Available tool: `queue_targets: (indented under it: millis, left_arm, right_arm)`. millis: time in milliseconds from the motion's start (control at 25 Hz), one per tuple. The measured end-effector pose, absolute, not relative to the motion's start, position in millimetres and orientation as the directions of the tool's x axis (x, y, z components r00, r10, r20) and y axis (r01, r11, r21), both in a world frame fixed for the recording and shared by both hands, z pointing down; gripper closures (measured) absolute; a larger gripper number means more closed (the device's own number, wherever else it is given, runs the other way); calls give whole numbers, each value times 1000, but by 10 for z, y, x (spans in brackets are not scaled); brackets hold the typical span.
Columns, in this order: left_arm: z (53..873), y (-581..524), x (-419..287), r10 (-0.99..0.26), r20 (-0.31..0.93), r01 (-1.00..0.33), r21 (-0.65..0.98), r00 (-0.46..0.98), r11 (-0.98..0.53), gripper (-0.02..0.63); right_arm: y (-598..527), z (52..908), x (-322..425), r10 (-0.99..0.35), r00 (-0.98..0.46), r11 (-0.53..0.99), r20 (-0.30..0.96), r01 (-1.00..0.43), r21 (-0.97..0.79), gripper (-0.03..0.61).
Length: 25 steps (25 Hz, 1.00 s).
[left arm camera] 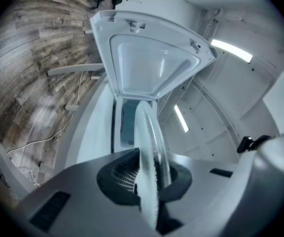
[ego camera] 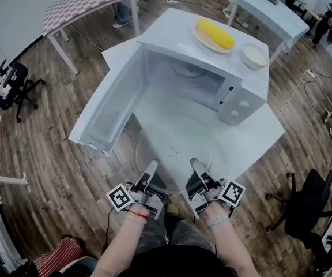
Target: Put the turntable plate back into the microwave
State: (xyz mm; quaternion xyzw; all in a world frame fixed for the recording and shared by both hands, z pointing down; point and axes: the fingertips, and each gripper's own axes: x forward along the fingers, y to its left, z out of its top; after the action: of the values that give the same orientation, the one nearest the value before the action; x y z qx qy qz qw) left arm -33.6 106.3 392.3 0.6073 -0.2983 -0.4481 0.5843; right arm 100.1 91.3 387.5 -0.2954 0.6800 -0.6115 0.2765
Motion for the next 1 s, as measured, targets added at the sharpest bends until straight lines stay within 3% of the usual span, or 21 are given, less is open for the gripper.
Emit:
queue_targets:
  millis: [1000]
  left_arm:
    - [4152, 180, -235, -850, -198, 179, 976, 489, -125, 578]
  right_arm:
    - [154, 4104, 1118, -824, -566, 77, -12, -91, -993, 537]
